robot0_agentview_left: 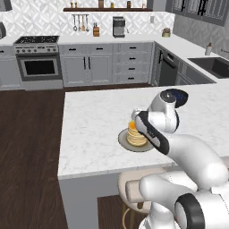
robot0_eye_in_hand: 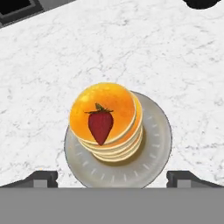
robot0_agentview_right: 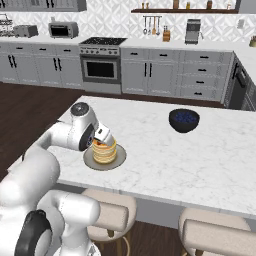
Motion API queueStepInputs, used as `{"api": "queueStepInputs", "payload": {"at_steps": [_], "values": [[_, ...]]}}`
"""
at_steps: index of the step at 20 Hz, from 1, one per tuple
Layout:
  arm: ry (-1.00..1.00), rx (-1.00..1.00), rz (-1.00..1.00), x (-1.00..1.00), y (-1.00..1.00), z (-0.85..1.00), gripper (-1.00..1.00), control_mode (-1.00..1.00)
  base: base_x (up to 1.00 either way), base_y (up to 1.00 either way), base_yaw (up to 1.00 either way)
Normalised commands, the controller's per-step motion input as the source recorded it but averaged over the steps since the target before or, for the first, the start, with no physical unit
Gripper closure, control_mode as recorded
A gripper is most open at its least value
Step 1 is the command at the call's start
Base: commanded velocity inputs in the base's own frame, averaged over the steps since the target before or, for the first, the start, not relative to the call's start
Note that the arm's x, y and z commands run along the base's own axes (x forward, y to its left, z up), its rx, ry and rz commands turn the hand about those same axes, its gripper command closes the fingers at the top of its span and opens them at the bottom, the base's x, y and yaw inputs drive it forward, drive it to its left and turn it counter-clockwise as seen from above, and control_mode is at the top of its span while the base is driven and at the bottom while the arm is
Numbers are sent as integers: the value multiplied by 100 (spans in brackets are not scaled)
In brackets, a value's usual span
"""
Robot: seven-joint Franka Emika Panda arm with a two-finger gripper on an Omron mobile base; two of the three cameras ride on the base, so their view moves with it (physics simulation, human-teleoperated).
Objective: Take the strawberry from the fridge and place it on top of the pancake, located on the dining counter.
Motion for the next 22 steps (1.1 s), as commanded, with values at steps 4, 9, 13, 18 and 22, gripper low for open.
{"api": "queueStepInputs", "payload": {"at_steps": [4, 9, 13, 18, 22], "values": [[0, 0, 0, -100, 0, 98, -100, -100, 0, 0, 0], [0, 0, 0, -100, 0, 99, -100, -100, 0, 0, 0], [0, 0, 0, -100, 0, 92, -100, -100, 0, 0, 0], [-3, 0, 0, -100, 2, 87, -100, -100, 0, 0, 0], [-9, -1, 0, -100, 7, 83, -100, -100, 0, 0, 0]]}}
